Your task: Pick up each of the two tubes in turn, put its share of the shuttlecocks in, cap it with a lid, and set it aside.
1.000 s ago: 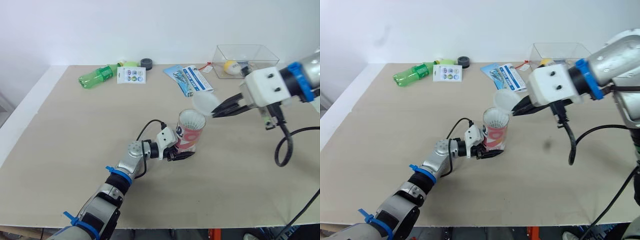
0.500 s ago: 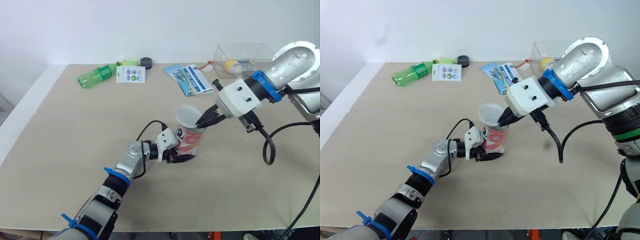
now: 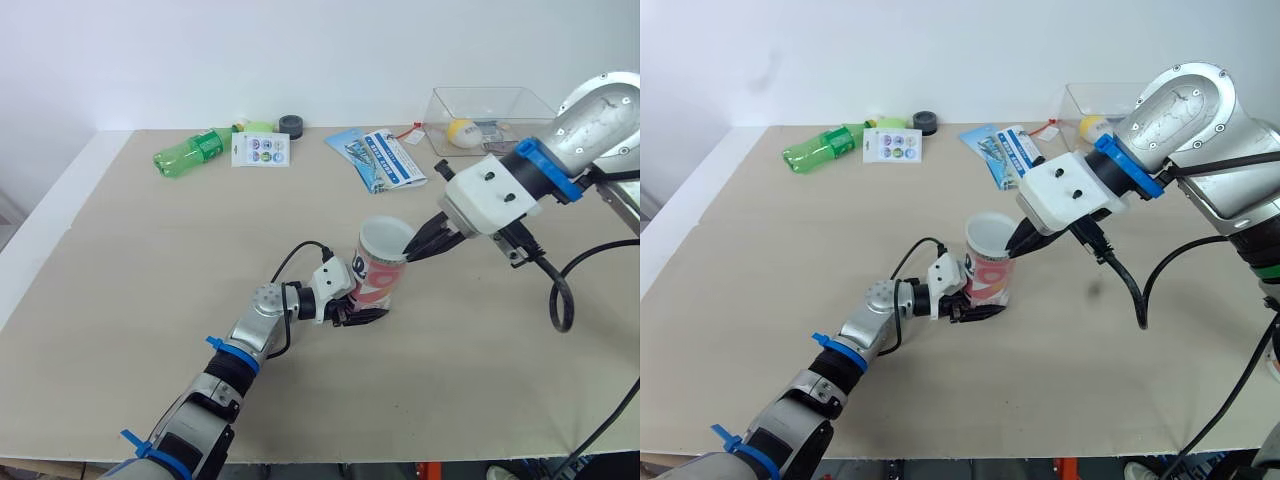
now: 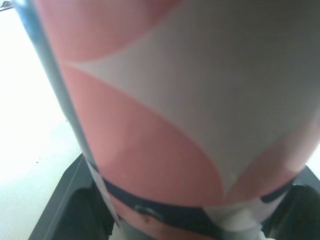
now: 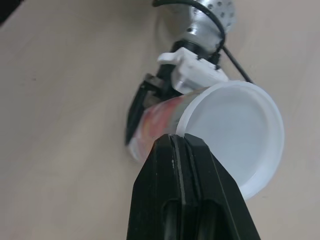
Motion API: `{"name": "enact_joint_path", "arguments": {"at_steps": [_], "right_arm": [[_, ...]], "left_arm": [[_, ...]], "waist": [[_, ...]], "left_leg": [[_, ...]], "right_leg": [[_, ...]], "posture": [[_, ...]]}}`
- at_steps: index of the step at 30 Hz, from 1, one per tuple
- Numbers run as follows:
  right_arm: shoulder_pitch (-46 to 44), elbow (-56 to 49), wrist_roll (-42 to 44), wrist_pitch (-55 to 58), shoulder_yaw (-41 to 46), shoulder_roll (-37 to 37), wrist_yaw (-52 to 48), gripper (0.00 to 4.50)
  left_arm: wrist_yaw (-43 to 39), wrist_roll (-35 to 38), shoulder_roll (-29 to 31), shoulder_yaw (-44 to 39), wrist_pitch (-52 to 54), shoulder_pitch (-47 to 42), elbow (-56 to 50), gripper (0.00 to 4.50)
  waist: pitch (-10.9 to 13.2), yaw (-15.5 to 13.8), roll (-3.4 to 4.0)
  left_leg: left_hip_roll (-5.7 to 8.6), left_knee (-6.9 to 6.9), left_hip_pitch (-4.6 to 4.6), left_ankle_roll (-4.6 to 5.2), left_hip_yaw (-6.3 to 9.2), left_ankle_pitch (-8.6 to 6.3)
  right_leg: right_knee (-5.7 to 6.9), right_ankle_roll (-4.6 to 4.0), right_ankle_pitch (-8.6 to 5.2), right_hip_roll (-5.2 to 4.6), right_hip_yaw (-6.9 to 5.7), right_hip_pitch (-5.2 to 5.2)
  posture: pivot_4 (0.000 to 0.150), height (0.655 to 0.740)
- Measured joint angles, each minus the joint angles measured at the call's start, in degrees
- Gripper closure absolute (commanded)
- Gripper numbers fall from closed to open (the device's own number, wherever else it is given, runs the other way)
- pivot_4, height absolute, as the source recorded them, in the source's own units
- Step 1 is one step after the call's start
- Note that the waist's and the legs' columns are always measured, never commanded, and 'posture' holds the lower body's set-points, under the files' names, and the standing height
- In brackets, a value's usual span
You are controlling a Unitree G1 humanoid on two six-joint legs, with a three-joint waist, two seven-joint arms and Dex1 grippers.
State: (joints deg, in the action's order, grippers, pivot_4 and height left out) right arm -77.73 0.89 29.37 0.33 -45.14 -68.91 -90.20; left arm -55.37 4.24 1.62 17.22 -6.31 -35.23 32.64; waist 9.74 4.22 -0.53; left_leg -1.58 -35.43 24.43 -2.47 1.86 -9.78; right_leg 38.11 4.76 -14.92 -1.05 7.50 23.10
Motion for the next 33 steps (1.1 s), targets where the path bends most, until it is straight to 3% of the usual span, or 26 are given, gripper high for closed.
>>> {"name": "enact_joint_path", "arguments": {"at_steps": [33], "right_arm": [[-1.97,4.32,-1.53,-1.46,-4.41,1.47,-0.04,4.45]], "left_arm": [[1.09,-0.18,-0.22,-0.13,1.79,0.19,-0.76,1.53]], "waist": [[-0.07,0.02,0.02]], "left_leg": [[-0.01,-0.03,-0.14,0.0,-0.02,0.0]], "right_leg": [[0.01,-0.02,0.03,-0.01,0.0,-0.14]], "posture": [[0.15,0.74]]}}
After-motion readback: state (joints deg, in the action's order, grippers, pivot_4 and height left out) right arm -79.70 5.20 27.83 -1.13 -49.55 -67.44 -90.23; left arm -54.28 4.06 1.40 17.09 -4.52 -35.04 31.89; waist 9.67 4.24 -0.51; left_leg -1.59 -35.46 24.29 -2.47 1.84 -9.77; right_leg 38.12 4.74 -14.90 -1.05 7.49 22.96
